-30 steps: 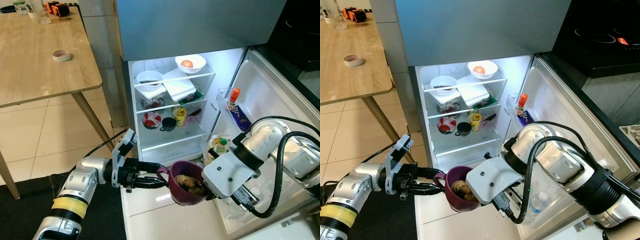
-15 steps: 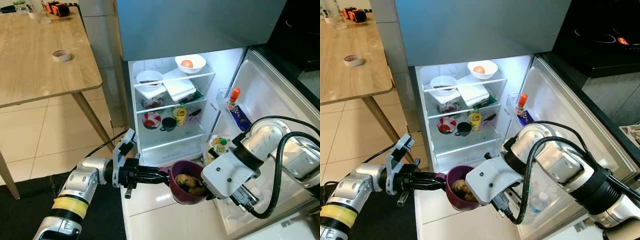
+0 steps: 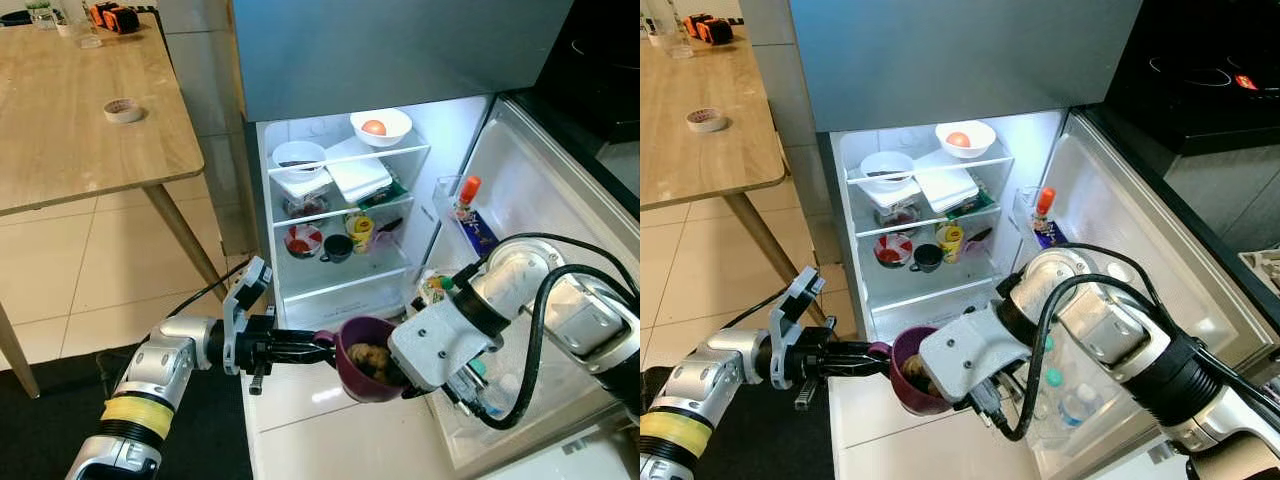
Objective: Restocking fridge
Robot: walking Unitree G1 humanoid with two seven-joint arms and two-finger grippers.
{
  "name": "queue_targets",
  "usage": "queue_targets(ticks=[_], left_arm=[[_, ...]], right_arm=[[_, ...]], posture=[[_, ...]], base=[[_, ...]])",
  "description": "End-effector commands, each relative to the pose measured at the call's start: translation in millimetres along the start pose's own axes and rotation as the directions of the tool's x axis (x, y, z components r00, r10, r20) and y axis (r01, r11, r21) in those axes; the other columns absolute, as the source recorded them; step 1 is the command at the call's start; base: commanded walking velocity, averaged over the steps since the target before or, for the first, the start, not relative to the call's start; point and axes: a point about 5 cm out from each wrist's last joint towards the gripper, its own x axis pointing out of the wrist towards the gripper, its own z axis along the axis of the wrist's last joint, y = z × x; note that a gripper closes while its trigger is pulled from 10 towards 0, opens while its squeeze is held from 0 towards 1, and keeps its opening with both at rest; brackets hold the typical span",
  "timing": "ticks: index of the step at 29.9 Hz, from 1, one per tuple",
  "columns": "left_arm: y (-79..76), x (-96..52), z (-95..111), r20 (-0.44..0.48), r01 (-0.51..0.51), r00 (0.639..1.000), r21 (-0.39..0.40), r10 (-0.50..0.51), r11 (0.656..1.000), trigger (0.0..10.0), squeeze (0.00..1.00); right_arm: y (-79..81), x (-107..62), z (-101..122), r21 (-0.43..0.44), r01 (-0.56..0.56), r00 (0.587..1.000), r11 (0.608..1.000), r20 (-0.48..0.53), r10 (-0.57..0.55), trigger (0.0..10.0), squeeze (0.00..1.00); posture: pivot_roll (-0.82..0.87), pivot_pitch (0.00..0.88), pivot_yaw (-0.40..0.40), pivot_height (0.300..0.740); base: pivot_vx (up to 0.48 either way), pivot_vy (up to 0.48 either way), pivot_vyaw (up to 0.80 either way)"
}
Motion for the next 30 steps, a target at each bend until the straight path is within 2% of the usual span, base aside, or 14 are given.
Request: queue_targets(ticks=[1, 2, 3, 4, 10, 19, 24, 30], left_arm=[[0.4, 2.3, 10, 0.014, 0.011, 1.0, 0.042, -0.012, 0.999, 0.0, 0.0], [0.8, 0.4, 12, 0.02, 0.003, 1.0, 0.047, -0.004, 0.999, 0.0, 0.0], [0.8, 0.4, 12, 0.02, 0.003, 1.0, 0.047, -0.004, 0.999, 0.0, 0.0], [0.8, -0.5, 12, 0.022, 0.0, 1.0, 0.049, -0.001, 0.999, 0.0, 0.0], [0.3, -0.5, 12, 0.026, -0.001, 1.0, 0.048, 0.0, 0.999, 0.0, 0.0], [1.1, 0.8, 16, 0.036, 0.001, 0.999, 0.055, -0.003, 0.998, 0.0, 0.0], [1.2, 0.4, 17, 0.041, 0.001, 0.999, 0.059, -0.003, 0.998, 0.0, 0.0], [0.7, -0.2, 18, 0.046, 0.001, 0.999, 0.062, -0.003, 0.998, 0.0, 0.0]], right_arm=[[-3.3, -7.3, 4, -0.005, 0.04, 0.999, 0.999, 0.029, -0.04, 10.0, 0.85], [-2.5, -9.8, 6, 0.002, 0.046, 0.997, 0.999, 0.054, -0.046, 10.0, 0.17], [-2.5, -9.8, 6, 0.002, 0.046, 0.997, 0.999, 0.054, -0.046, 10.0, 0.17], [-2.1, -12.7, 9, 0.01, 0.055, 0.995, 0.998, 0.081, -0.055, 10.0, 0.0], [-0.3, -17.1, 16, 0.012, 0.063, 0.989, 0.998, 0.135, -0.065, 10.0, 0.0], [9.4, -3.3, 18, -0.003, -0.005, 0.992, 1.0, 0.124, 0.005, 10.0, 0.0], [7.7, 1.6, 13, 0.008, 0.009, 0.995, 1.0, 0.099, -0.009, 10.0, 0.0], [3.8, 4.7, 1, 0.035, 0.051, 0.998, 0.998, 0.018, -0.052, 10.0, 0.0]], posture=[[-0.02, 0.0, -0.035, 0.74], [-0.02, 0.0, -0.035, 0.74], [-0.02, 0.0, -0.035, 0.74], [-0.02, 0.0, -0.035, 0.74], [-0.02, 0.0, -0.029, 0.74], [-0.02, 0.0, -0.029, 0.74], [-0.02, 0.0, -0.029, 0.74], [-0.02, 0.0, -0.028, 0.74]], base=[[0.0, 0.0, 0.0], [0.0, 0.0, 0.0], [0.0, 0.0, 0.0], [0.0, 0.0, 0.0], [0.0, 0.0, 0.0], [0.0, 0.0, 0.0], [0.0, 0.0, 0.0], [0.0, 0.0, 0.0]])
